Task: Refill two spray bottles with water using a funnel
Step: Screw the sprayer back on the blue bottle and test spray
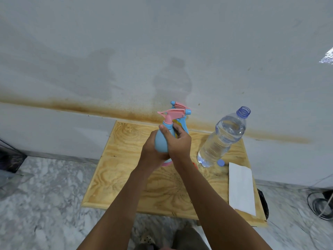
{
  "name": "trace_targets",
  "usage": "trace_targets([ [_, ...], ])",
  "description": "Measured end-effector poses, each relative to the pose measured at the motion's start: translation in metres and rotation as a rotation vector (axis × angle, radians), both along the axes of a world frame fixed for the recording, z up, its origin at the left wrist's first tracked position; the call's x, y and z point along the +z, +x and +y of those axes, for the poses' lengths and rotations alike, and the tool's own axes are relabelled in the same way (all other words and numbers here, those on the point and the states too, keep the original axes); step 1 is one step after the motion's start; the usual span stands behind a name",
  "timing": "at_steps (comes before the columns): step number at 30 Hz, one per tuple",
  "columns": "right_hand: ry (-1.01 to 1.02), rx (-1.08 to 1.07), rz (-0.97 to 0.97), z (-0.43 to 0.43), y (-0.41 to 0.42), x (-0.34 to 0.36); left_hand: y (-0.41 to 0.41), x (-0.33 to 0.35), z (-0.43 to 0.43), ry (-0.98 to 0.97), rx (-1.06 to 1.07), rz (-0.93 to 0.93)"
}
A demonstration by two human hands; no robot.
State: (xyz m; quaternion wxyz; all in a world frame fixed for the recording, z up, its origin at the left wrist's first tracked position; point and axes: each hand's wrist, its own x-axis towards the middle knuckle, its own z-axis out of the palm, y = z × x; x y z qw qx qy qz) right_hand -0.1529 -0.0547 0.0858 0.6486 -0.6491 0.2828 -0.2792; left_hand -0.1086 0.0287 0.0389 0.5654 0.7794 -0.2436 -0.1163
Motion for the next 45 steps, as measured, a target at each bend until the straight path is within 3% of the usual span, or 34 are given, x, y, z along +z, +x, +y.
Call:
trace_targets([
  [6,-0.064,0.084,-0.025,0.001,-0.004,0.003,0.003,0.006,0.0,-0.087,-0.019,0.171],
  [10,0.007,0.119,-0.013,-0.009,-0.008,0.004,0.007,0.01,0.001,-0.135,-0.081,0.252],
  [13,0.033,0.121,-0.025,-0.016,-0.009,0.01,0.008,0.01,0.002,-0.093,-0.089,0.244],
  [17,-0.18,0.091,-0.04,-0.018,-0.007,0.015,0.008,0.011,0.002,-0.072,-0.066,0.222],
  [28,-0.113,0.067,-0.037,-0.011,0.002,0.017,0.006,0.02,0.002,-0.101,-0.07,0.172],
  [35,-0.117,0.377,0.004,-0.028,-0.007,0.029,0.009,0.017,0.004,-0.11,-0.083,0.23],
  [41,-0.116,0.164,0.002,-0.021,0.0,0.027,0.008,0.015,0.001,-0.097,-0.083,0.228],
  [45,-0.142,0.29,0.011,-0.024,-0.004,0.028,0.006,0.019,0.001,-0.107,-0.084,0.199],
])
